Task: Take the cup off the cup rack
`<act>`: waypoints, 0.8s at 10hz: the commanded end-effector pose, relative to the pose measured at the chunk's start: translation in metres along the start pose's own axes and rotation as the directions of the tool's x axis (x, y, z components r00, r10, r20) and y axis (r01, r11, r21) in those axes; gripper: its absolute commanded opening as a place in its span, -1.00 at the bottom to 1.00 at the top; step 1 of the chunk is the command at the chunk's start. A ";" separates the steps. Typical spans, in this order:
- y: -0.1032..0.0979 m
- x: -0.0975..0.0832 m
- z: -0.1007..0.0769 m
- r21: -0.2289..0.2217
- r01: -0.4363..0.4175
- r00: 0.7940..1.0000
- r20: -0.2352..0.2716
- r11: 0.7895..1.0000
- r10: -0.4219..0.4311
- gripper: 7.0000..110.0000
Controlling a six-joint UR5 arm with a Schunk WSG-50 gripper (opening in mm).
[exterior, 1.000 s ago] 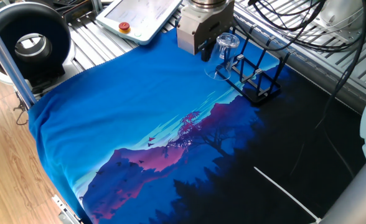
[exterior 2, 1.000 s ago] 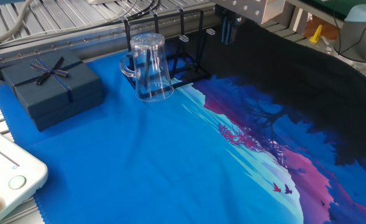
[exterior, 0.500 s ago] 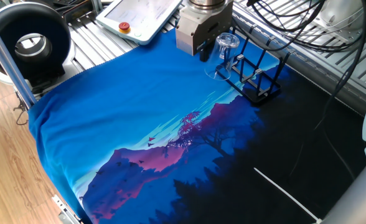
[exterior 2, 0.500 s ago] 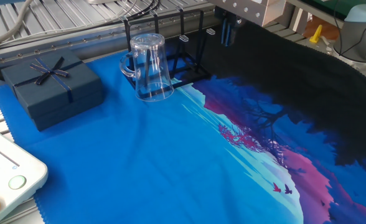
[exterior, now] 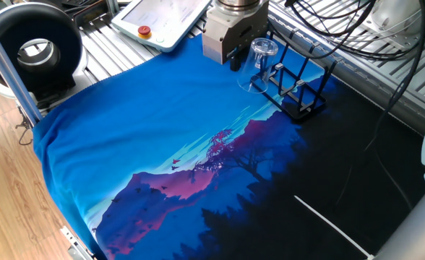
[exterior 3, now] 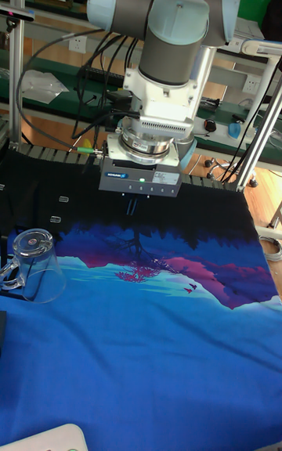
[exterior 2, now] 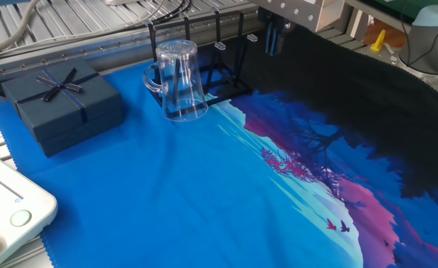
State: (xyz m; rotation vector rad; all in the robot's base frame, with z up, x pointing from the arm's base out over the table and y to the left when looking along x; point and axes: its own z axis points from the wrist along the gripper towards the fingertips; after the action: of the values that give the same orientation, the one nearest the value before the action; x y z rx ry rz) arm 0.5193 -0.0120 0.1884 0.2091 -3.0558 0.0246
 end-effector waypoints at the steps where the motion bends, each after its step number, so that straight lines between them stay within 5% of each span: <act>1: 0.007 -0.001 -0.002 -0.007 -0.006 1.000 0.003 1.000 0.006 -1.00; 8: -0.004 0.000 0.001 0.024 0.002 1.000 0.000 1.000 -0.002 -1.00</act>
State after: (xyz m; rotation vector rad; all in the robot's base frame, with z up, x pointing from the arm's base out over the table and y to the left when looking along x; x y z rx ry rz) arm 0.5192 -0.0158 0.1868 0.2049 -3.0560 0.0755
